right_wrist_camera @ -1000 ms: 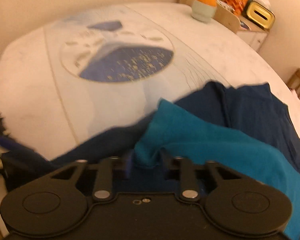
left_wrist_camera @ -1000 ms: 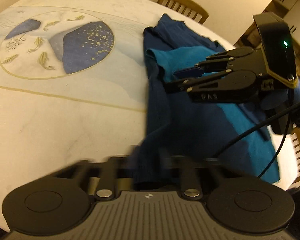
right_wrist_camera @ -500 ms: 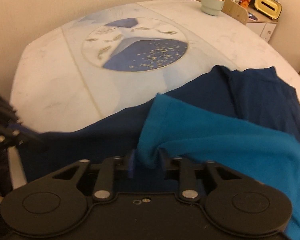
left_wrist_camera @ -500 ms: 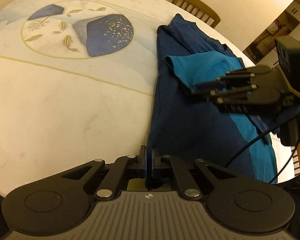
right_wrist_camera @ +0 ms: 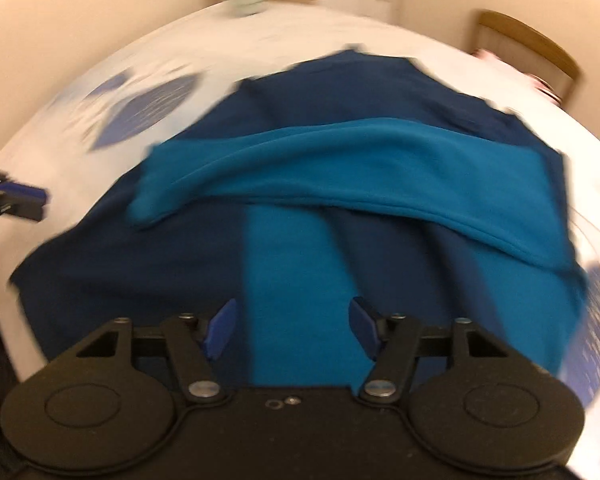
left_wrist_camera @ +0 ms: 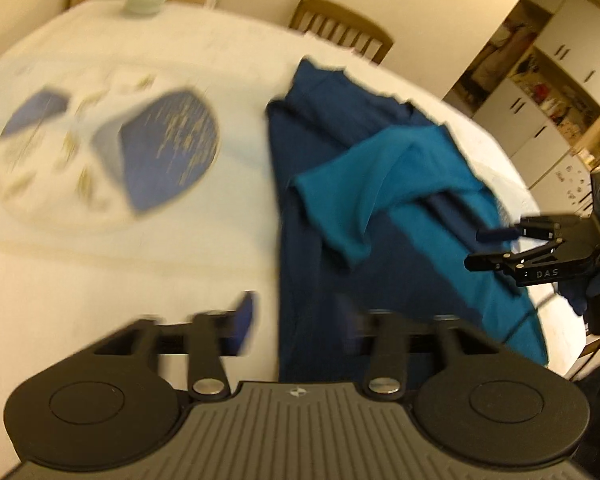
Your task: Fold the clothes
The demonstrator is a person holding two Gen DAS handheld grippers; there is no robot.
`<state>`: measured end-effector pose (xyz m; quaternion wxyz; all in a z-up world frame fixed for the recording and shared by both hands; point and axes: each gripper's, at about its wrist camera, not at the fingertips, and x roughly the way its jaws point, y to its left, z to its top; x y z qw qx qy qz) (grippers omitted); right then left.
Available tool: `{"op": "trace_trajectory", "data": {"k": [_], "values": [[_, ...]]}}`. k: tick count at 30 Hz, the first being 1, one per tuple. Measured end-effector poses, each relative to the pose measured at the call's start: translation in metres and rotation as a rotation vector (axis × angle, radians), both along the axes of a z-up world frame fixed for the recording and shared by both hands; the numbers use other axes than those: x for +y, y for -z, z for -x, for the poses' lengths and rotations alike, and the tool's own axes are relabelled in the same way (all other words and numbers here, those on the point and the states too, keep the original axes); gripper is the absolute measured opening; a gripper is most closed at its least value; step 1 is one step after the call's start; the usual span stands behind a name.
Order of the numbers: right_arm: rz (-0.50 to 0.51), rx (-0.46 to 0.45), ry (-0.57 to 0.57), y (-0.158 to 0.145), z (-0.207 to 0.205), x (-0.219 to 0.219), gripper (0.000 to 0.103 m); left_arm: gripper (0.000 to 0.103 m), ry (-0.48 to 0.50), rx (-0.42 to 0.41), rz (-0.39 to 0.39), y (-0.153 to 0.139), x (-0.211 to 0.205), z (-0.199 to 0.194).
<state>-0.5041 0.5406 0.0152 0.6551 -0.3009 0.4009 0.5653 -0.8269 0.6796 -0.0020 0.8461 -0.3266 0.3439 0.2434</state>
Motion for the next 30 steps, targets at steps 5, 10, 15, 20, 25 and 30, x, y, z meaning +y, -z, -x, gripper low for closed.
{"op": "trace_trajectory", "data": {"k": [5,10,15,20,25,30], "values": [[-0.041,-0.005,0.153,-0.011,-0.035,0.001,0.103,0.063,0.106,-0.046,-0.069,-0.005,0.023,-0.041],[-0.06,0.017,0.272,-0.014,-0.065,-0.01,0.103,0.062,0.109,-0.018,-0.112,0.008,0.059,-0.091],[-0.056,-0.002,0.289,-0.008,-0.074,-0.015,0.103,0.045,0.166,0.088,-0.125,0.027,0.076,-0.12],[-0.049,0.009,0.338,-0.001,-0.092,-0.02,0.103,0.023,0.209,0.131,-0.128,0.035,0.07,-0.127],[-0.015,0.054,0.332,0.016,-0.101,-0.022,0.103,0.004,0.211,0.167,-0.188,0.031,0.069,-0.128],[0.05,0.014,0.288,0.034,-0.098,-0.026,0.103,0.004,0.156,0.183,-0.192,0.032,0.084,-0.124]]}}
